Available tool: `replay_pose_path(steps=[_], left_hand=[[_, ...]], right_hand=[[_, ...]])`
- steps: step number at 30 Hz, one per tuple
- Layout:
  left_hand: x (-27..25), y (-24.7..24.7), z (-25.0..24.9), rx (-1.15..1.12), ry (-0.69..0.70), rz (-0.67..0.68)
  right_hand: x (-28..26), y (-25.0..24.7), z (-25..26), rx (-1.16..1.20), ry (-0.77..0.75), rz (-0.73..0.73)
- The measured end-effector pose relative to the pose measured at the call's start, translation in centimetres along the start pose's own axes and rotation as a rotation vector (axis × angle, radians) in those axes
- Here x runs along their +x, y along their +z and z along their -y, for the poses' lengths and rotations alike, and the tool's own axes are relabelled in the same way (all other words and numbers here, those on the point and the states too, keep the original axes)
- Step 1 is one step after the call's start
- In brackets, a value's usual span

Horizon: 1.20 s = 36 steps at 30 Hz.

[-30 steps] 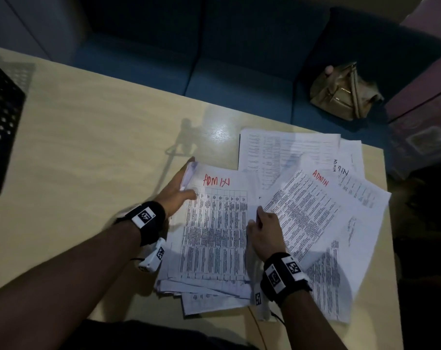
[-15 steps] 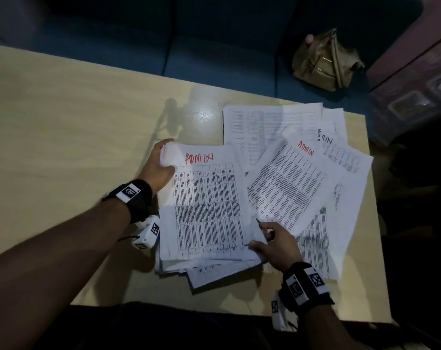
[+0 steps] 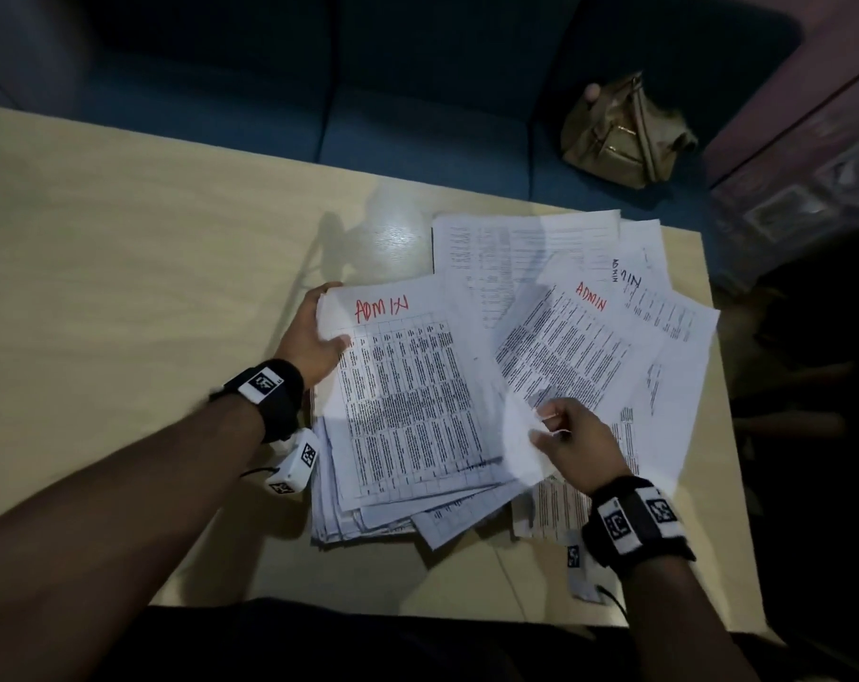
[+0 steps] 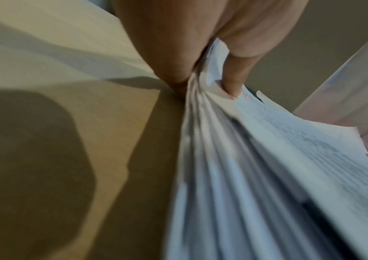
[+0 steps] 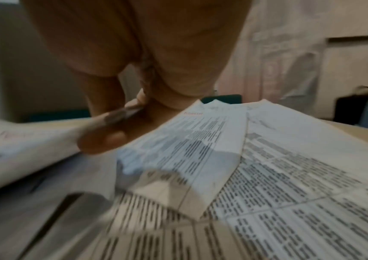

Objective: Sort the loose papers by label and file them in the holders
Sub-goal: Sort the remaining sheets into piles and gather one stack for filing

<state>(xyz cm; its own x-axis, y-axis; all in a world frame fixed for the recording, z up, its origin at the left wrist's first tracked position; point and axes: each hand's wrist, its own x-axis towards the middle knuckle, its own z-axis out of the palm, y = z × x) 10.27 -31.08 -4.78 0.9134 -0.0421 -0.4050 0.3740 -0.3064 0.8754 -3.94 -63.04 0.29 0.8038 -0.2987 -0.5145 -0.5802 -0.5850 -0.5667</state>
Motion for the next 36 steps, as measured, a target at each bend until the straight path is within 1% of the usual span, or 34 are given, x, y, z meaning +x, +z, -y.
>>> replay_pose_path(steps=[2,4,6,9,13,15,16,17,18,19,21,23,25,28,31,33,36], left_hand=[[0.1,0.1,0.3,-0.065,-0.033,-0.028],[-0.1,0.0,0.3,-0.128,-0.077,-0.042],[-0.4,-0.1,0.2,-0.141,-0.088,-0.015],[-0.8,-0.3,0.0,-0.111,-0.059,0.018],[-0.9,-0.3,-0.5,-0.130,-0.036,0.011],[-0.9,-0.1,-0.7,-0.193,-0.016,0.003],[-0.7,-0.1,-0.6,-0.231,-0.016,0.008],[-0.7,-0.1,-0.6,-0.265,-0.020,0.016],[-0.7,-0.1,-0.6,-0.289,-0.034,0.022],[-0.6,-0.2,-0.4,-0.317,-0.045,0.028],[-0.5,-0.1,-0.5,-0.430,-0.079,0.028],[-0.5,-0.2,-0.2,-0.502,-0.083,-0.003],[-0.3,-0.7,0.2,-0.455,-0.086,-0.039],[0.4,-1.7,1.6,-0.259,-0.076,-0.081],[0.5,-2.3,2.5,-0.231,-0.051,-0.126],[0.5,-2.6,2.6,-0.202,-0.056,-0.144],[0.7,-2.5,2.3,-0.095,-0.015,-0.149]], right_hand=[[0.1,1.1,0.8,-0.016,0.026,0.089],[-0.1,2.5,1.2,0.097,0.046,0.171],[-0.5,3.6,1.3,0.156,0.034,0.185],[-0.8,4.9,1.1,0.009,-0.026,0.245],[-0.6,4.6,1.4,-0.178,-0.019,0.291],[0.0,3.9,1.9,-0.237,-0.056,0.266],[0.3,3.7,2.4,-0.222,-0.078,0.205],[0.6,3.6,3.0,-0.165,-0.086,0.121],[1.0,3.7,3.5,-0.075,-0.066,0.040],[1.5,3.9,4.1,0.005,-0.025,-0.010],[2.1,4.7,5.2,0.059,0.053,-0.004],[2.8,5.7,5.3,-0.009,0.058,0.034],[3.0,6.1,5.2,-0.022,0.068,0.004],[3.2,5.9,4.8,-0.015,0.069,-0.050],[3.4,5.9,5.2,-0.003,0.015,-0.075],[3.6,6.0,5.5,0.029,0.001,-0.049],[4.1,5.9,5.9,-0.058,-0.010,0.041]])
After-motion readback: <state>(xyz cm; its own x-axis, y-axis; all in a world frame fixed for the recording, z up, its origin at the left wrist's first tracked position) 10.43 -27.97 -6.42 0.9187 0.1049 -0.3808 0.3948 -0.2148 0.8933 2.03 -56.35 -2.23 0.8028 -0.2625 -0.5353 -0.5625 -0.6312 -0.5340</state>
